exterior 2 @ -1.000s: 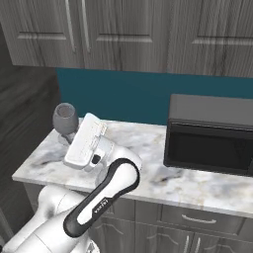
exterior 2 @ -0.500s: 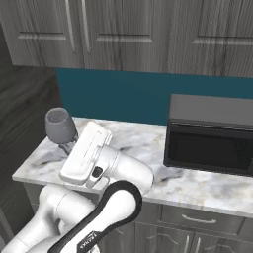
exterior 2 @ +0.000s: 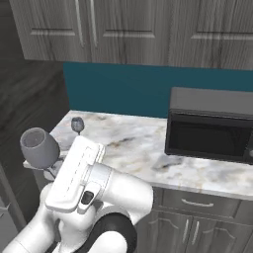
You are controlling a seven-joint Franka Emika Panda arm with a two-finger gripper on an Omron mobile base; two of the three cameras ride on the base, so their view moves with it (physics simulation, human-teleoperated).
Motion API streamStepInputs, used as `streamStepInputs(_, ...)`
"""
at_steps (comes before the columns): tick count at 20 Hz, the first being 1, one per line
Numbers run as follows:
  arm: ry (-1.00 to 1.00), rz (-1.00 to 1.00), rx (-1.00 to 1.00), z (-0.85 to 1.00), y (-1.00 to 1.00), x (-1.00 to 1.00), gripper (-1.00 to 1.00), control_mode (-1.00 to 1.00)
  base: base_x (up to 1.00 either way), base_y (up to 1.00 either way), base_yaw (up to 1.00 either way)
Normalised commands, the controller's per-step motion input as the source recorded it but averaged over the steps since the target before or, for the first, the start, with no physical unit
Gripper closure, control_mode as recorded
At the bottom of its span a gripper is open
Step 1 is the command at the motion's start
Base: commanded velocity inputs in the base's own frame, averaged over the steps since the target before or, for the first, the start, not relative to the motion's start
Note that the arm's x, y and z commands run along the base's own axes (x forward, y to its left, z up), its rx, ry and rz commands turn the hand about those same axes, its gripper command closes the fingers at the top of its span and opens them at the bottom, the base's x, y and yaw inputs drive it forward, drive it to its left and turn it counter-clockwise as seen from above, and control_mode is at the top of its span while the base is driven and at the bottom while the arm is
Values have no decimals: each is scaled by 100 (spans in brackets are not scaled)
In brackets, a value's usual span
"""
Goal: Retrieve the wine glasses from the counter and place one next to each plate.
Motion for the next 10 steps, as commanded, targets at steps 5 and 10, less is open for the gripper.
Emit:
streamStepInputs(5, 0, 0, 0, 0, 0, 0, 100, 100, -88, 12, 0)
streamStepInputs(10, 0, 0, 0, 0, 0, 0, 100, 100, -92, 41, -27)
